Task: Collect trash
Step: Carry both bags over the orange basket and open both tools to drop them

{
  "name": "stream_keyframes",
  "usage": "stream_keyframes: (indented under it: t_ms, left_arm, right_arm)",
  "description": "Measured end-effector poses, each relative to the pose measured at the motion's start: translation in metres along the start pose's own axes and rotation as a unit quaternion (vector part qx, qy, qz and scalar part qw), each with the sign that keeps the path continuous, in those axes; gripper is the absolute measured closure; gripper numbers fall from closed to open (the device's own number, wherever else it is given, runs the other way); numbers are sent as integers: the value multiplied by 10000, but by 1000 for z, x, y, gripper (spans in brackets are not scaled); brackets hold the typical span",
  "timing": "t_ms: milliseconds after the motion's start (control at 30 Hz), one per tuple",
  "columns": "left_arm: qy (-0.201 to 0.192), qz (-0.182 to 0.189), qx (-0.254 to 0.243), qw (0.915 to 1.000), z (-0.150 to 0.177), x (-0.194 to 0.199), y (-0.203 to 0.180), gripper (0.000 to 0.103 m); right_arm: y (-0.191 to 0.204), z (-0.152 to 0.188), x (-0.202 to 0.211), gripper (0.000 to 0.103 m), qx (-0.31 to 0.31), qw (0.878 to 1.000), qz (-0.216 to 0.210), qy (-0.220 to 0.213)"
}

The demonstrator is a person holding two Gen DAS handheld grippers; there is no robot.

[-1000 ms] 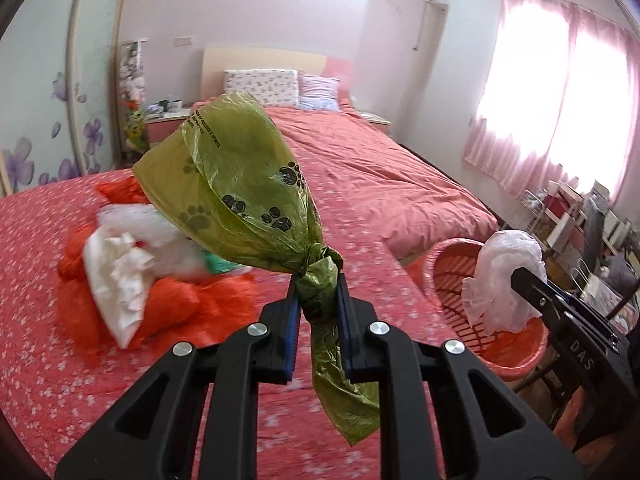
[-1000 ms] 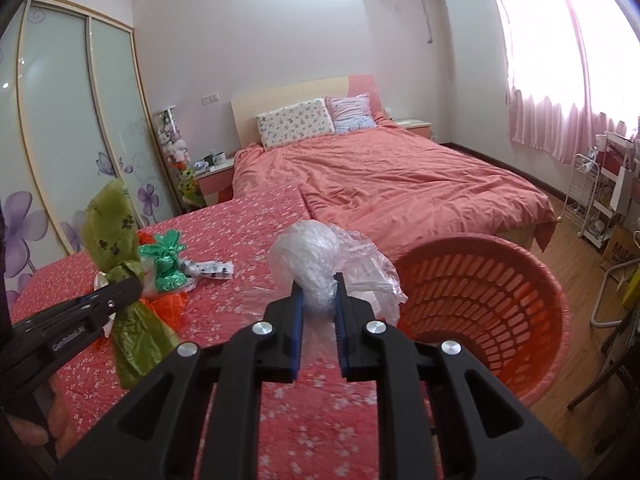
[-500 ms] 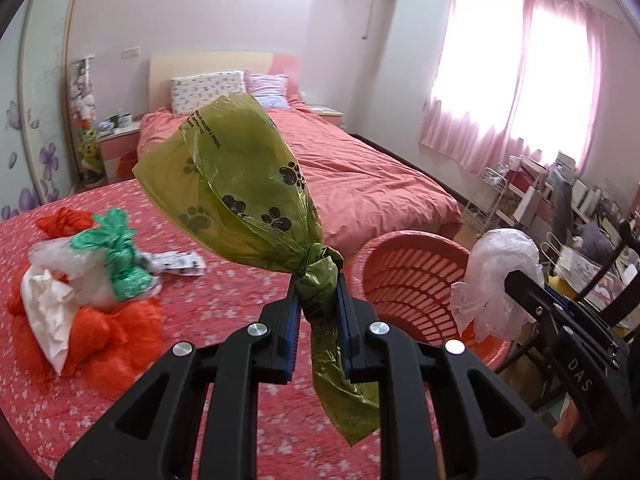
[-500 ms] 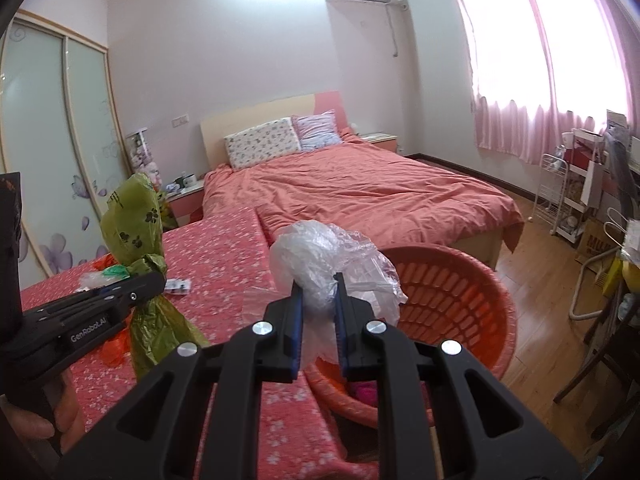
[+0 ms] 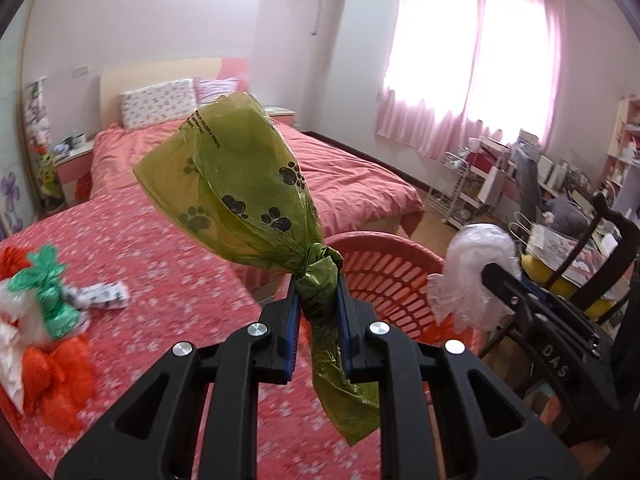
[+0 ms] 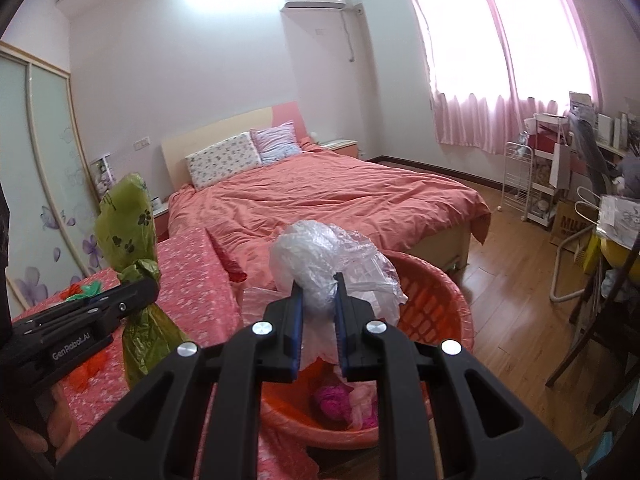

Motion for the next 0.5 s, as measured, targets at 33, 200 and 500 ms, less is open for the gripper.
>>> stream_keyframes:
  t_ms: [33,200,500]
  left_arm:
    - [17,41,-60,10000,-1,-5,-4,86]
    - [143,163,-215,9995,-1,-25,-12,86]
    - [297,302,-213,9989,2,-43,-16,86]
  right_arm:
    - [-2,0,-3,88,-24,10000,19,7]
    - [-17,4,-15,88,-205,9997,129,65]
    - [-29,5,-31,88,-386,9990,173,107]
Point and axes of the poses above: each gripper's, at about its wrist camera, not at the fingertips, and x roughly against the way its jaws point, y to its left, z to its underside, the point moved 2 cm from there along -x, roughly the way its jaws point, and after that the axes turned 10 degrees about z, right-handed, at the moved point
